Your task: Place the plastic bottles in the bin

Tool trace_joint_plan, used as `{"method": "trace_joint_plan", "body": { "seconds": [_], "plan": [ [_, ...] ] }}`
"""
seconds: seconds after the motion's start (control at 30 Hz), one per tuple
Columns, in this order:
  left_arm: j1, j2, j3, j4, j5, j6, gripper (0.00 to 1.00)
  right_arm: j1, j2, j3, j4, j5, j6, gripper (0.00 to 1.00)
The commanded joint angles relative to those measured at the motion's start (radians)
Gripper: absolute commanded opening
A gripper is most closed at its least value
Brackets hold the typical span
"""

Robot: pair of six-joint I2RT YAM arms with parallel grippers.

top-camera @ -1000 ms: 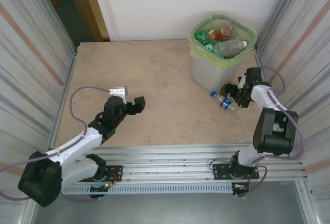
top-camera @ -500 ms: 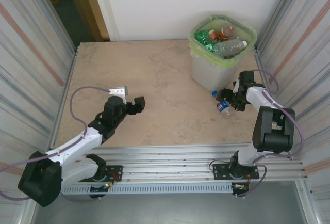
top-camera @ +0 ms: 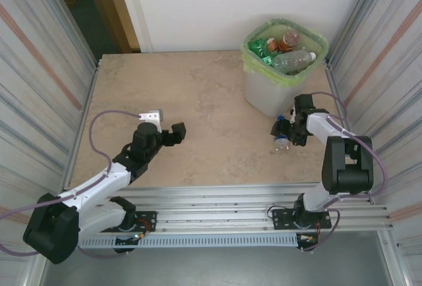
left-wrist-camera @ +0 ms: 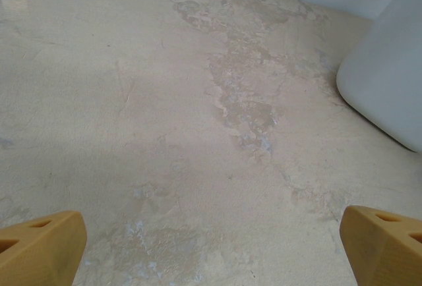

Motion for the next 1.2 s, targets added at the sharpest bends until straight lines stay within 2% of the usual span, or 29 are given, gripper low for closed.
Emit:
{"method": "trace_joint_plan", "body": {
  "seconds": [0.0, 0.27, 0.33, 0.6, 0.83, 0.97, 1.17],
  "plan": [
    [0.009, -0.014, -0.005, 0.009, -0.006, -0.011, 0.99, 0.018, 0.035, 0.001, -0.004, 0.039, 0.03, 0.76],
    [0.01, -0.022, -0.005, 0.002, -0.017, -0.008, 0.99, 0.027, 0.014, -0.003, -0.015, 0.083, 0.064, 0.5],
    [0.009, -0.024, -0.007, 0.001, -0.019, -0.006, 0.99, 0.027, -0.02, -0.006, -0.031, 0.101, 0.075, 0.47],
    [0.01, -0.022, -0.007, 0.006, -0.022, -0.003, 0.99, 0.023, -0.281, 0.036, -0.208, 0.213, 0.121, 0.43],
    [0.01, -0.003, 0.007, 0.01, -0.016, 0.003, 0.99, 0.016, -0.525, 0.187, -0.377, 0.247, 0.134, 0.42],
    [0.012, 0.008, 0.013, 0.015, -0.008, 0.002, 0.99, 0.017, -0.581, 0.315, -0.425, 0.221, 0.135, 0.42],
    [0.012, 0.017, 0.019, 0.015, -0.005, 0.002, 0.99, 0.021, -0.538, 0.53, -0.427, 0.136, 0.134, 0.42]
  ]
}}
